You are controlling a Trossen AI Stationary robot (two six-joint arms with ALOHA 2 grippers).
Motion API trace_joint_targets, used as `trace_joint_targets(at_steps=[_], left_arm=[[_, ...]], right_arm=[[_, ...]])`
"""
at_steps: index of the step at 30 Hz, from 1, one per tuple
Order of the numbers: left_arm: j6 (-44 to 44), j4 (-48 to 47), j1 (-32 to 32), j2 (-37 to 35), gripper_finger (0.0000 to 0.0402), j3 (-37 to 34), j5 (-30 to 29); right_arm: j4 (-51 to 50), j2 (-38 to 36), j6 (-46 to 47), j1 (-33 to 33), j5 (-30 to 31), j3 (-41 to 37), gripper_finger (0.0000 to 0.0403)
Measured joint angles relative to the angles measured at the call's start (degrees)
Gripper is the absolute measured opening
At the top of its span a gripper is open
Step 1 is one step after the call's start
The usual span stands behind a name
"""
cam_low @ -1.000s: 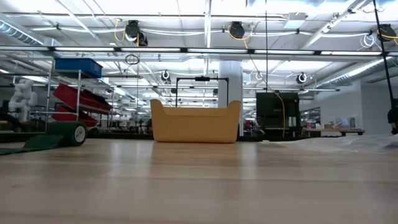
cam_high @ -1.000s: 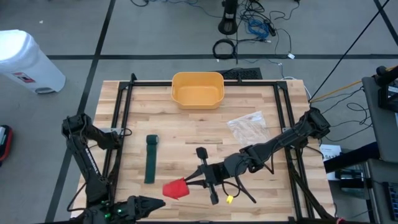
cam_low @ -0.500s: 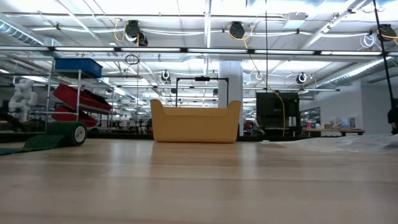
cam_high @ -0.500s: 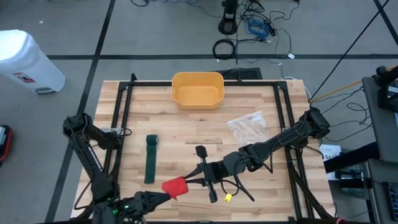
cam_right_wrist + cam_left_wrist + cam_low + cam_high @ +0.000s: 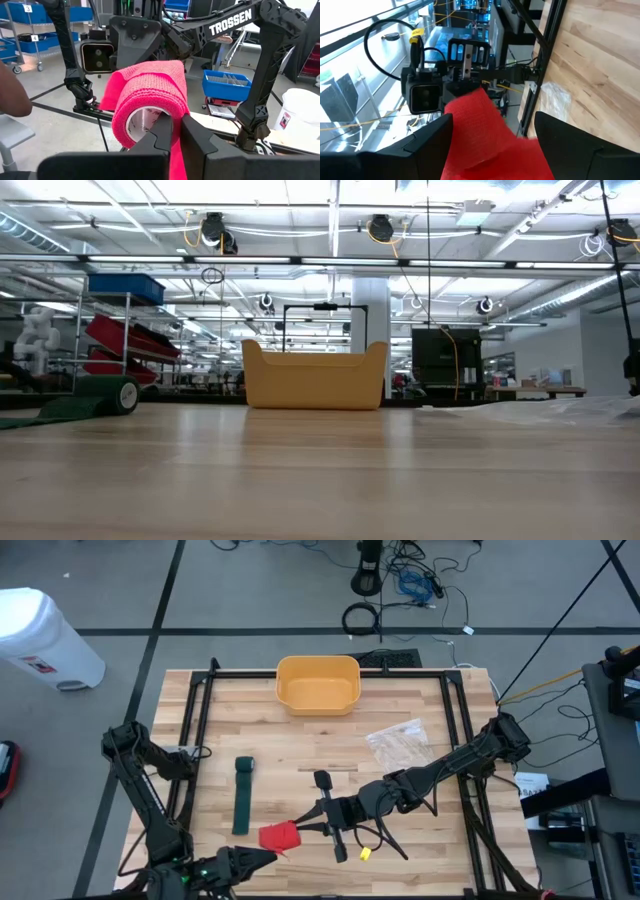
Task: Roll bandage
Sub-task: Roll the red bandage
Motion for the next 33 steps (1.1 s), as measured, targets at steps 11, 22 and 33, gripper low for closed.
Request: trace_joint_targets(at_steps=[11, 22, 33], left_arm=[[-0.3, 0.3, 0.7, 0.0, 0.0285, 0.0, 0.4], [1.2, 0.0, 2.6, 0.0, 0.0285, 0.0, 0.4], [2.1, 0.5, 2.6, 0.0, 0.0217, 0.0, 0.4]], right_arm=[[0.7, 0.0, 0.1, -0.5, 0.0, 0.0, 0.0016], [0.9, 0.0, -0.1, -0.5, 0.2, 0.0, 0.0016], [0.8, 0.0, -0.4, -0.5, 0.1, 0.0, 0.0016]])
